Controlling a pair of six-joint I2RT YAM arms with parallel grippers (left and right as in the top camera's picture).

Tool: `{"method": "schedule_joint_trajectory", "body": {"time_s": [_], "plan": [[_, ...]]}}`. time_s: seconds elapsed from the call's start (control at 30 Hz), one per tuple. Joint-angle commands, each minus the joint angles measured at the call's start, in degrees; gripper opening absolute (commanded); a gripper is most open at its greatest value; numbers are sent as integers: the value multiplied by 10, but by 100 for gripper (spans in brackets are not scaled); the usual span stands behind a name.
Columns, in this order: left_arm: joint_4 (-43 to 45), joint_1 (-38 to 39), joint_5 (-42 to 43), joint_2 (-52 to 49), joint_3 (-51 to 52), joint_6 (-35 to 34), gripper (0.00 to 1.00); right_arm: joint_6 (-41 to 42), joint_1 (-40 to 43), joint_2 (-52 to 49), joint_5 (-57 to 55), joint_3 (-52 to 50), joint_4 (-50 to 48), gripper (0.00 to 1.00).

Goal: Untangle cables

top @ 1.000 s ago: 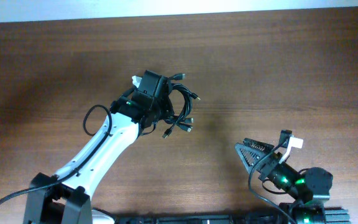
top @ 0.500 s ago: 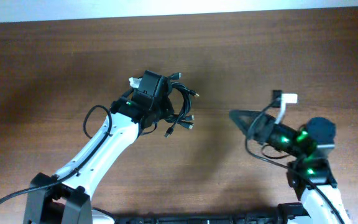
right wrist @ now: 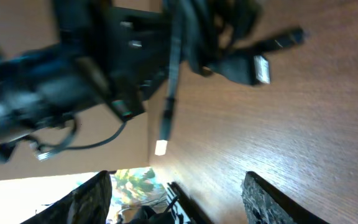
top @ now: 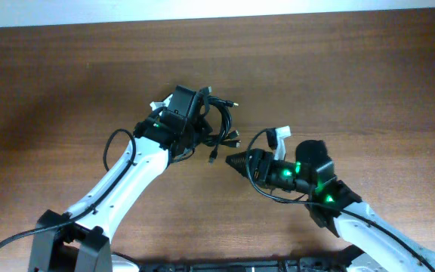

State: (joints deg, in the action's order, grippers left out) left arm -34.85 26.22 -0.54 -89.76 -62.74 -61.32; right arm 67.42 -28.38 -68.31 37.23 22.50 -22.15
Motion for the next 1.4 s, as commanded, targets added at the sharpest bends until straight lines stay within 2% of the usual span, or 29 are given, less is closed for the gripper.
{"method": "schedule_joint_trajectory", "body": {"time_s": [0.0,0.13,0.37,0.43,0.5,0.63,0.73,0.8,0.83,0.9,1.1,1.23,1.37], "plan": [[2,-1,12,14,-3,-40,0,37,-23,-30,-35,4,-42,60],[1,5,12,14,-3,-45,0,51,-45,-58,-47,4,-128,56],[1,42,4,14,-3,-61,0,56,-68,-71,-65,4,-128,34],[0,51,-13,14,-3,-61,0,56,-68,-71,-64,4,-128,22],[-8,52,-29,14,-3,-61,0,55,-68,-71,-64,4,-128,6],[-31,52,-58,14,-3,-50,0,50,-68,-71,-64,4,-128,4],[-34,52,-63,14,-3,65,0,29,-68,-66,-64,4,-127,4],[-34,53,-61,14,-3,168,0,24,-68,-56,-64,5,-124,4],[-34,53,-49,14,-3,244,0,6,-68,-46,-65,5,-122,4],[-36,53,-41,14,-3,301,0,-10,-60,-31,-65,8,-94,4],[-36,53,32,14,-3,403,0,-38,-13,3,-65,28,8,4],[-36,53,91,14,-3,446,0,-42,15,3,-65,35,10,4],[-34,53,153,14,-3,453,0,-42,22,3,-80,35,10,4]]}}
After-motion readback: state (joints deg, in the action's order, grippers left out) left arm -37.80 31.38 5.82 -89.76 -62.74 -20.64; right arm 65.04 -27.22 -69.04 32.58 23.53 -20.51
